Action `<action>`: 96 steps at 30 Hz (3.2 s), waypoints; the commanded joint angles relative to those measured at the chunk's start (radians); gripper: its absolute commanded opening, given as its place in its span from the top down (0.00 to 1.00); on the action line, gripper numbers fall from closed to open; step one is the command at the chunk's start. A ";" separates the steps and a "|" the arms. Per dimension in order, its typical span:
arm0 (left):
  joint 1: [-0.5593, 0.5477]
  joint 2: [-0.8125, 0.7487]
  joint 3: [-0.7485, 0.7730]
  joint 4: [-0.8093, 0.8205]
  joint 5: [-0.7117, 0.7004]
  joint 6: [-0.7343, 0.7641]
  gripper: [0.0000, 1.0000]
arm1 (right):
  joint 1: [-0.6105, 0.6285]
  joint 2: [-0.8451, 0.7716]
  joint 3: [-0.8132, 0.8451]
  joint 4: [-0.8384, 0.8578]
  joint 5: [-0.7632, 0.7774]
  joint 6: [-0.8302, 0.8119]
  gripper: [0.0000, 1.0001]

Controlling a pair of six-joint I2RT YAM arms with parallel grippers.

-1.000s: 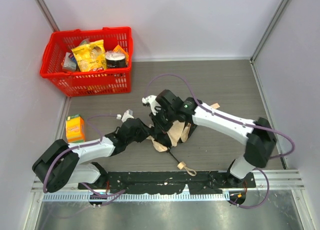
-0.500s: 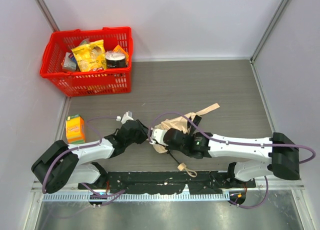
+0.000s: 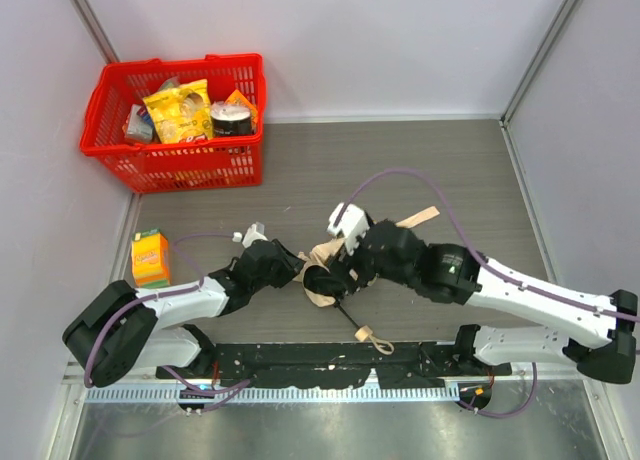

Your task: Put away the umbrella

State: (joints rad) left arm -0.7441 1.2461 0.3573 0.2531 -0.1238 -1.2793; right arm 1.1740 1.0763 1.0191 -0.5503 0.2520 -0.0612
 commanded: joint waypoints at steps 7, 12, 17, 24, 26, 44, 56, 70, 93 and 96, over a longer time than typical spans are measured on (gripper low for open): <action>0.003 -0.037 -0.001 -0.047 -0.065 0.035 1.00 | -0.186 0.365 0.315 0.062 -0.274 0.575 0.31; 0.003 -0.053 0.008 -0.067 -0.076 0.049 1.00 | -0.182 0.484 0.346 0.017 -0.350 0.460 0.44; 0.003 -0.037 0.003 -0.049 -0.071 0.041 1.00 | -0.171 0.468 0.276 -0.035 -0.531 0.321 0.76; 0.003 -0.027 0.006 -0.044 -0.073 0.044 1.00 | -0.134 0.418 0.149 -0.253 -0.472 0.202 0.84; 0.003 -0.024 0.008 -0.046 -0.068 0.043 1.00 | -0.137 0.428 0.113 -0.307 -0.321 0.216 0.83; 0.003 -0.080 0.031 -0.222 -0.128 -0.084 1.00 | -0.105 0.145 0.191 -0.093 -0.381 0.357 0.35; 0.003 -0.165 0.055 -0.456 -0.339 -0.201 1.00 | -0.100 0.453 0.374 0.145 -0.080 0.195 0.35; 0.003 -0.192 0.048 -0.509 -0.439 -0.258 1.00 | -0.105 0.450 0.475 -0.178 0.101 0.823 0.29; 0.003 -0.189 0.054 -0.491 -0.514 -0.207 1.00 | -0.070 0.590 0.496 -0.384 0.001 1.807 0.43; 0.003 -0.191 0.045 -0.488 -0.507 -0.215 1.00 | -0.071 0.617 0.533 -0.384 0.041 1.804 0.50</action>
State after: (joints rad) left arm -0.7444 1.0515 0.4038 -0.2173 -0.5488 -1.5295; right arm 1.1015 1.6844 1.4879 -0.9276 0.2337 1.6756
